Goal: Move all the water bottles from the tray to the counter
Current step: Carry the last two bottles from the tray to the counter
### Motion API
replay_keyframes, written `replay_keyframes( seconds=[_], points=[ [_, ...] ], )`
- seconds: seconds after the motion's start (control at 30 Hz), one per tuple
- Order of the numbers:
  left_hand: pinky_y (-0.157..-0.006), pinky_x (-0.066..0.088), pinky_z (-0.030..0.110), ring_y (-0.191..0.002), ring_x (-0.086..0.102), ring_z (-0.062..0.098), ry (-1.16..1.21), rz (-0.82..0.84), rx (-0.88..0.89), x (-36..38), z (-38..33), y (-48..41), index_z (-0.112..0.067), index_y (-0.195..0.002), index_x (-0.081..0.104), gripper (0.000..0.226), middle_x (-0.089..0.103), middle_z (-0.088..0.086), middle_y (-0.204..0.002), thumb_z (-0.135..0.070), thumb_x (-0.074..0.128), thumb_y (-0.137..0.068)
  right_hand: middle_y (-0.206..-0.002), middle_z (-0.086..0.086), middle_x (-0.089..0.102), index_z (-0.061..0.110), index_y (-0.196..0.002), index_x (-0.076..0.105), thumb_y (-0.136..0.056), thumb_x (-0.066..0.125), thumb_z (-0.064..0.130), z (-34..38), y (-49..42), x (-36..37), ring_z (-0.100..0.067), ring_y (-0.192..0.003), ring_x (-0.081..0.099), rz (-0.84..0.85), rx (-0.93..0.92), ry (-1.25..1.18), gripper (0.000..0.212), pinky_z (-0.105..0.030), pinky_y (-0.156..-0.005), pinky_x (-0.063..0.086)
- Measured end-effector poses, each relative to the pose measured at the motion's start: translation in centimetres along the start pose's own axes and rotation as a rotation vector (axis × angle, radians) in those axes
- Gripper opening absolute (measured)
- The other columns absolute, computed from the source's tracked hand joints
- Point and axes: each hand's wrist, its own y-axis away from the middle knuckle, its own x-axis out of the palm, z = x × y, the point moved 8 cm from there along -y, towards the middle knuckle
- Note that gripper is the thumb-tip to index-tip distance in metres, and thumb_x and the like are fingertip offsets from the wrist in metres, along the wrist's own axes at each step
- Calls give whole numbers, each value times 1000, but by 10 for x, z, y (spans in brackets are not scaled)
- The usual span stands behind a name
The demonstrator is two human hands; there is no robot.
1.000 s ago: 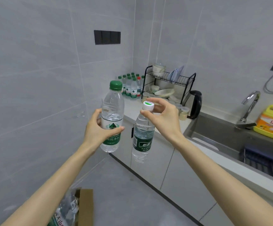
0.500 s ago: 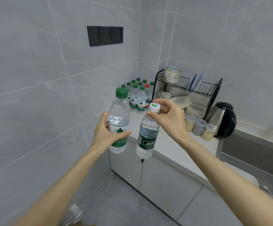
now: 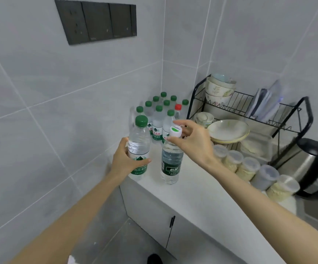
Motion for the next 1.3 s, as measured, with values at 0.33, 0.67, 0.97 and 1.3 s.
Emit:
replay_keyframes(
  seconds=[0.33,0.67,0.97,1.3],
  points=[
    [-63,40,2,-84,55,-13,-93,111,-37,45,59,-127,-32,-115,45,75,59,-23,-97,-15,90,-57,-114,2,71,20,-119,65,-73,80,25,-58,-97,51,-7,-105,65,112,49,162,48,-28,-93,53],
    [-73,46,4,-98,63,-4,-130,277,-99,63,121,-180,-21,-124,51,84,68,-6,-112,-13,92,-52,-104,6,73,22,-111,68,-72,81,21,-98,-127,81,-2,-92,66,105,159,212,41,-21,-85,53],
    [-97,49,37,-113,59,10,-73,351,-87,67,121,-184,-32,-127,42,100,62,-9,-119,-27,94,-41,-97,4,74,24,-105,68,-69,80,21,-110,-126,101,-11,-90,67,128,238,236,38,-35,-83,55],
    [-71,44,21,-81,55,5,-389,248,268,17,24,-187,-31,-126,54,60,59,-8,-94,-36,79,-72,-113,-9,57,19,-121,58,-80,70,13,-88,-138,109,-28,-101,57,443,49,606,44,-39,-83,49]
  ],
)
